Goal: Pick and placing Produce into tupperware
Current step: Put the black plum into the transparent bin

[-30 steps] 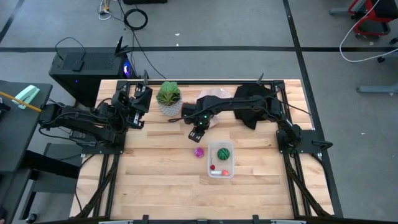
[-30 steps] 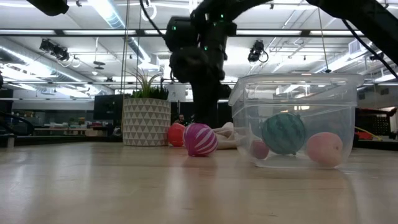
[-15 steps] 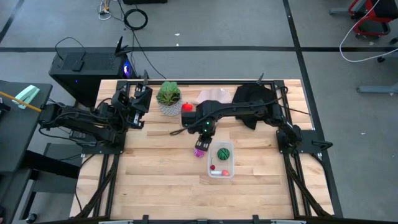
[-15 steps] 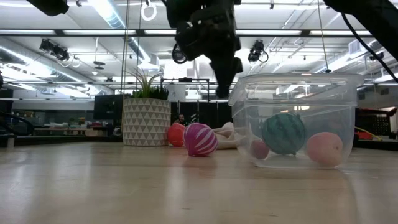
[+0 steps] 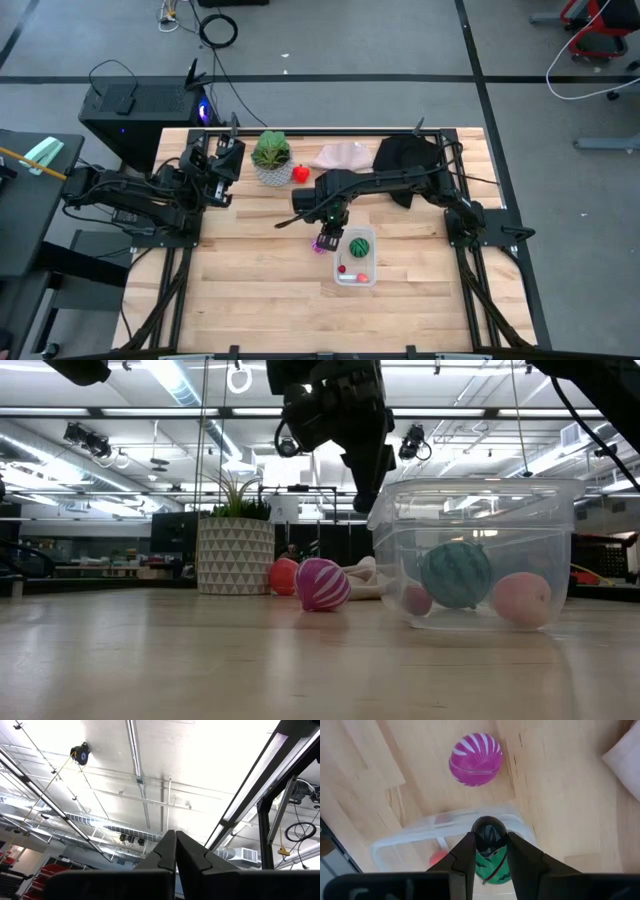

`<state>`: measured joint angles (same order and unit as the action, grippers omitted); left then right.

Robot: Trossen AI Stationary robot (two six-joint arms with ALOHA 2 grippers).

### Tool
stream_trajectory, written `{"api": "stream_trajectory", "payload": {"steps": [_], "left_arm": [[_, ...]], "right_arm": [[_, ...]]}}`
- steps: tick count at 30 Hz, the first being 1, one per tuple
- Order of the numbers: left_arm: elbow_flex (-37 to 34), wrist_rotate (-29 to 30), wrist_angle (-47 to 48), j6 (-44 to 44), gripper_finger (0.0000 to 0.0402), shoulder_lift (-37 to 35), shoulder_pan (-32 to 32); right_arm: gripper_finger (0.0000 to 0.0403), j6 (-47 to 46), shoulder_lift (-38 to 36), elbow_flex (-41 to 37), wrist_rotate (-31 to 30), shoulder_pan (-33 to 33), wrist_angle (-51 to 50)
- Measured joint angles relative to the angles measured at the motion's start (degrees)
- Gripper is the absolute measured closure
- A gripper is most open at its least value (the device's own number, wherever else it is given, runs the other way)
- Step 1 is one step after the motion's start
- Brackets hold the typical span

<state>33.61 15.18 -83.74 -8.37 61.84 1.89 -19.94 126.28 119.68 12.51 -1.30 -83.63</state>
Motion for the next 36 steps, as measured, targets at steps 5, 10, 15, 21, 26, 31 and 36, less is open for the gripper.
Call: {"api": "stream_trajectory", "payload": {"steps": [5,10,15,21,26,31,36], "left_arm": [[0.0,0.0,0.0,-0.01,0.0379,0.0,0.02],[0.0,-0.01,0.02,0.0,0.0387,-0.01,0.0],[0.0,-0.02,0.02,-0.01,0.0391,0.0,0.0],[0.0,-0.02,0.0,-0.39,0.038,-0.02,0.02],[0.0,-0.02,-0.03,-0.43,0.0379,-0.02,0.0],[0.0,-0.07,-0.01,-1.45,0.0388,-0.02,0.02],[0.0,-0.07,0.01,-1.52,0.0387,0.0,0.02]], "right_arm": [[0.0304,-0.12,-0.61,-0.07,0.35,0.02,0.08],[0.0304,-2.28,-3.17,-0.02,0.82,0.02,0.52],[0.0304,-4.35,-6.51,-0.02,0.91,-0.34,-0.89],[0.0304,-5.8,-9.54,-0.04,-0.84,-2.98,-4.02],[0.0304,-6.27,-10.24,-0.04,-2.02,-5.48,-6.38],[0.0304,-8.89,-10.47,-0.08,-2.57,-7.16,-6.37],[0.0304,-11.32,-10.42,-3.22,-2.6,-8.28,-6.34]]}}
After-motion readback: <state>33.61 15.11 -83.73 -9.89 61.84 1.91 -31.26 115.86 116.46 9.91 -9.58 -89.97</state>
